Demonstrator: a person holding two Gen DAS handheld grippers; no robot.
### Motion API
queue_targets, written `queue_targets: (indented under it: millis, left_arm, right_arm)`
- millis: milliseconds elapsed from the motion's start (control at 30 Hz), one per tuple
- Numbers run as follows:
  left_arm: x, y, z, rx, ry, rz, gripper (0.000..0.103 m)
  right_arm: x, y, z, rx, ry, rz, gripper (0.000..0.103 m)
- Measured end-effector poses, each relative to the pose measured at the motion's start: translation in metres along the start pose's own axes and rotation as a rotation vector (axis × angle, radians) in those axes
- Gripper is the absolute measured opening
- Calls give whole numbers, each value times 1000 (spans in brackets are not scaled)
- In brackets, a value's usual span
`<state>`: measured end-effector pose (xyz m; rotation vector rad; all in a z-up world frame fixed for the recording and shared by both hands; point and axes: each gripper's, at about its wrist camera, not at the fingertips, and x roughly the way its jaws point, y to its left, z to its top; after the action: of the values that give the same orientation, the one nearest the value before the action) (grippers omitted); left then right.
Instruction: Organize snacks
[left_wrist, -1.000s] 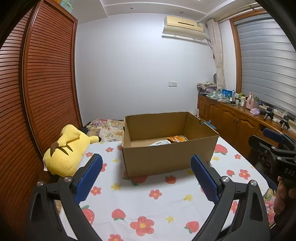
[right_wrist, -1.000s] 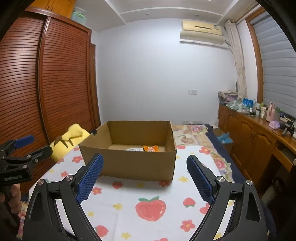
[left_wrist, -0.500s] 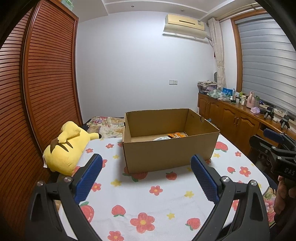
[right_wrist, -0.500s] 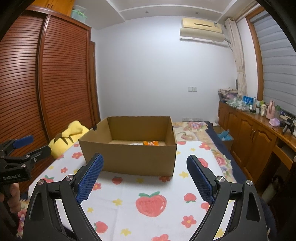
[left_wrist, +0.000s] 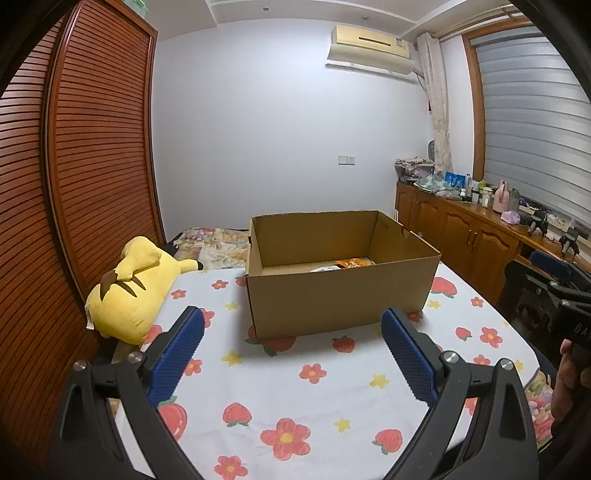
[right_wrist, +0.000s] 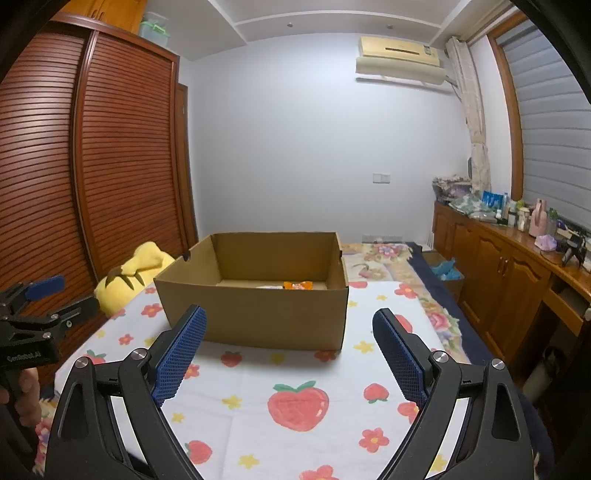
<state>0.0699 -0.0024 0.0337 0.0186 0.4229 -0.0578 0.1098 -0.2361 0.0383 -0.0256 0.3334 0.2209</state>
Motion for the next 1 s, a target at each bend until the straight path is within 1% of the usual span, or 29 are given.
queue_targets:
  millis: [233, 1000]
  left_arm:
    - [2, 1, 0, 0, 9, 3, 97]
    - [0, 4, -2, 0, 2, 11, 98]
  right_arm:
    - [0, -2, -1, 4, 5, -1, 93]
    - [0, 0, -2, 2, 4, -3, 93]
